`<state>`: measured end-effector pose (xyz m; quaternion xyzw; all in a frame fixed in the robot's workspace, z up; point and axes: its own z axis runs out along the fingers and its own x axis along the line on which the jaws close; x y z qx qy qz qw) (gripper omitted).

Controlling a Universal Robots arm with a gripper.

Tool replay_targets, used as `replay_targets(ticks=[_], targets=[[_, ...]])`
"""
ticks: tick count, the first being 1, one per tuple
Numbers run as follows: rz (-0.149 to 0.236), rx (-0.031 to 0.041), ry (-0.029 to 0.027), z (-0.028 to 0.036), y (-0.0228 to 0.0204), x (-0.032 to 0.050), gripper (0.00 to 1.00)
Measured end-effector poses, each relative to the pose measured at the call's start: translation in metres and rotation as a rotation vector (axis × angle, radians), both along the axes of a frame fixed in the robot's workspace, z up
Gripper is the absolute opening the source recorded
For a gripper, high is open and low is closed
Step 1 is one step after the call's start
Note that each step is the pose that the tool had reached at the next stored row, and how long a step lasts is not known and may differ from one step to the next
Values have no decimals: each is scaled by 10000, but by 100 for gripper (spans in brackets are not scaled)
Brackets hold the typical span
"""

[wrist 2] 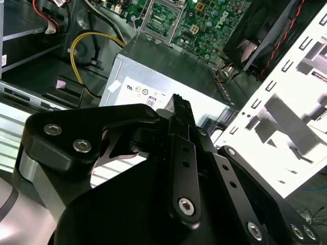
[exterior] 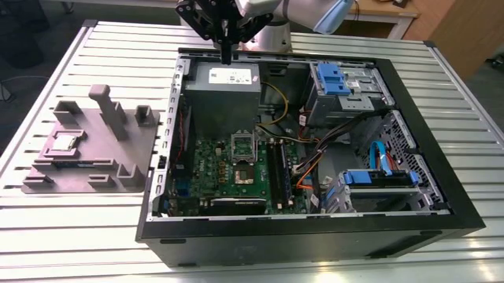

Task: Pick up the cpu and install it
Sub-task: 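Reach for the cpu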

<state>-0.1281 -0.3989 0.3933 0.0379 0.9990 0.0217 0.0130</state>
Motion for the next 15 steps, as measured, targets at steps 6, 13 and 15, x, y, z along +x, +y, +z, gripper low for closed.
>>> replay_targets(ticks=[6,13,15], targets=[[1,-1,0,-1,0,-34,10],[0,1,-1,-13,4,-159,10],[0,0,0,-16,4,-178,10]])
